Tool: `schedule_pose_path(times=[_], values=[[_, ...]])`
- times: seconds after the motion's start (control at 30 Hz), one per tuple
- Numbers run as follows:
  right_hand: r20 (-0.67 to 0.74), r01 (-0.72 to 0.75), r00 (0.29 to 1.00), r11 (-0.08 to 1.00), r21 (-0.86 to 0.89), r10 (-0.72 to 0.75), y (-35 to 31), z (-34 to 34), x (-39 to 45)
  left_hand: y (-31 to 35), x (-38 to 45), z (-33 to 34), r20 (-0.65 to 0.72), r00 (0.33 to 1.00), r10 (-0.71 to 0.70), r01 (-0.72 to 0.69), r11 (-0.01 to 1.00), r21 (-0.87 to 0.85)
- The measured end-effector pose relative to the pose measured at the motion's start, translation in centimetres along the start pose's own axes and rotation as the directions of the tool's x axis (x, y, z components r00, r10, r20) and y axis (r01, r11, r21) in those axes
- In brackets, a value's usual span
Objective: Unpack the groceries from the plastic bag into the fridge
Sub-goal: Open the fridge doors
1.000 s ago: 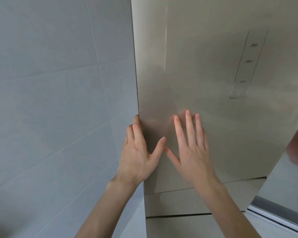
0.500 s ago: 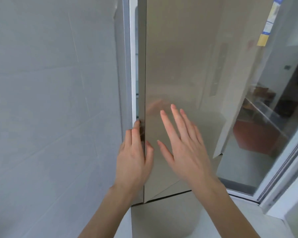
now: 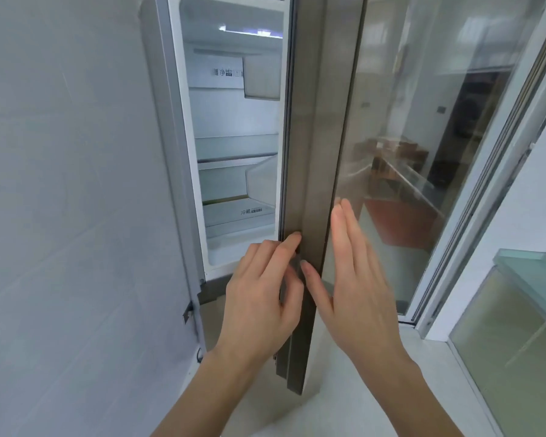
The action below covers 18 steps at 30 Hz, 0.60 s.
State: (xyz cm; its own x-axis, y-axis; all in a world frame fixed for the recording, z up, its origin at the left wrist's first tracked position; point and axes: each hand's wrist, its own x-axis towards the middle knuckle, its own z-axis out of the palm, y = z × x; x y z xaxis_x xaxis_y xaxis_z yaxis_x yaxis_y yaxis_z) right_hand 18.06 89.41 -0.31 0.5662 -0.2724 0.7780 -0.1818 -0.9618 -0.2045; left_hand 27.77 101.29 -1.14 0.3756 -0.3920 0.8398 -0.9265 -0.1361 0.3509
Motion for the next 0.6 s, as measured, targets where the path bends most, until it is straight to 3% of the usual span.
schedule_pose_path(times=[0.13,0.33,0.6], values=[[-0.020,-0.001,1.000,1.000,-0.015,0.000,2.4,-2.1,-1.4,1.5,0.7,1.2,-0.039,0.995,0.095,-0.097,0.994,-0.056],[-0.045,-0.056,0.998,0.974,-0.220,0.048,5.9,-5.9,-2.6,5.0,1.8,4.4,-0.150,0.975,0.166,-0.184,0.976,-0.114],[-0.140,0.122,0.969,0.888,-0.444,-0.204,5.3,-12.1,-2.3,8.7,1.8,8.3,-0.211,0.910,0.356,-0.402,0.881,-0.249]])
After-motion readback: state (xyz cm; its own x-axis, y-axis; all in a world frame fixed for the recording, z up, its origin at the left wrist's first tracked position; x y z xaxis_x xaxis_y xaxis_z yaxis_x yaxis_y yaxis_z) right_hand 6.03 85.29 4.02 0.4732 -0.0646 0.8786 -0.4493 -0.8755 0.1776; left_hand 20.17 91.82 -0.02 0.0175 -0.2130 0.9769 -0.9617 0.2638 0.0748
